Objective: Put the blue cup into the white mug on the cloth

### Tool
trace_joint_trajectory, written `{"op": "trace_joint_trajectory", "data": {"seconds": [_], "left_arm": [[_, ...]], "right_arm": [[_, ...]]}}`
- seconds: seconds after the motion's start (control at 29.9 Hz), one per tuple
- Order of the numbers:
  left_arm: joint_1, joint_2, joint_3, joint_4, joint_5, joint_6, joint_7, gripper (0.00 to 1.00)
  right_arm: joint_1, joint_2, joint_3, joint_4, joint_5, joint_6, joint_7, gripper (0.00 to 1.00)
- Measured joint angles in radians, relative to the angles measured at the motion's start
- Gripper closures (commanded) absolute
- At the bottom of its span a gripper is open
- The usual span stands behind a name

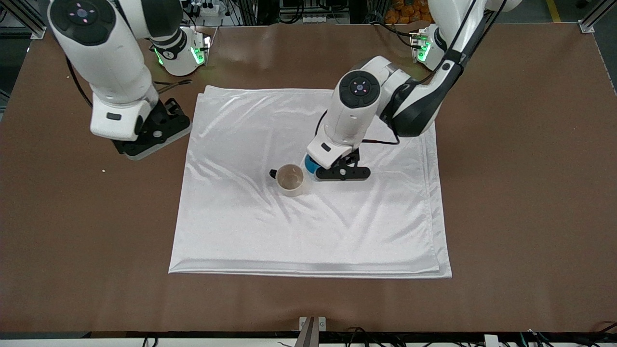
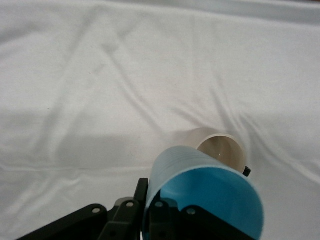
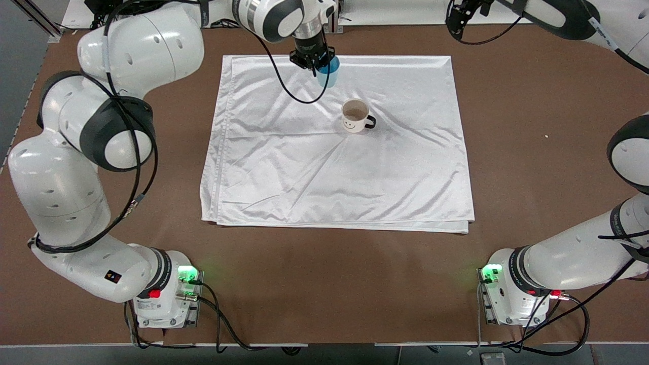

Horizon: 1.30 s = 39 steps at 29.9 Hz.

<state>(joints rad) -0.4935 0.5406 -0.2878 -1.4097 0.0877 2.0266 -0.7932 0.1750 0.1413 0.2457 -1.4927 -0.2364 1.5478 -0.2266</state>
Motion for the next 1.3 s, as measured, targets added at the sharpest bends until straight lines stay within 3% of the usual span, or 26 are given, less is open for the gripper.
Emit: {"op": "trace_joint_trajectory", "data": {"seconds": [0.63,1.07,1.3], "left_arm": [[-0.076,0.099,0.014,0.002,0.000,0.112,-0.012,1.00],[-0.096,0.150,0.019,0.004,0.000,0.195,-0.012,1.00],[-0.132,0.167,0.056,0.006,0.000,0.214,-0.012,1.00]], "right_arm": [[-0.215,-0.017,-0.003,0.029,0.140,-0.048,0.004,0.00],[-0.247,-0.022,-0.007,0.042,0.142,-0.048,0.222,0.00],[-0.261,-0.038,-0.007,0.041,0.150,-0.051,0.258,0.00]]}}
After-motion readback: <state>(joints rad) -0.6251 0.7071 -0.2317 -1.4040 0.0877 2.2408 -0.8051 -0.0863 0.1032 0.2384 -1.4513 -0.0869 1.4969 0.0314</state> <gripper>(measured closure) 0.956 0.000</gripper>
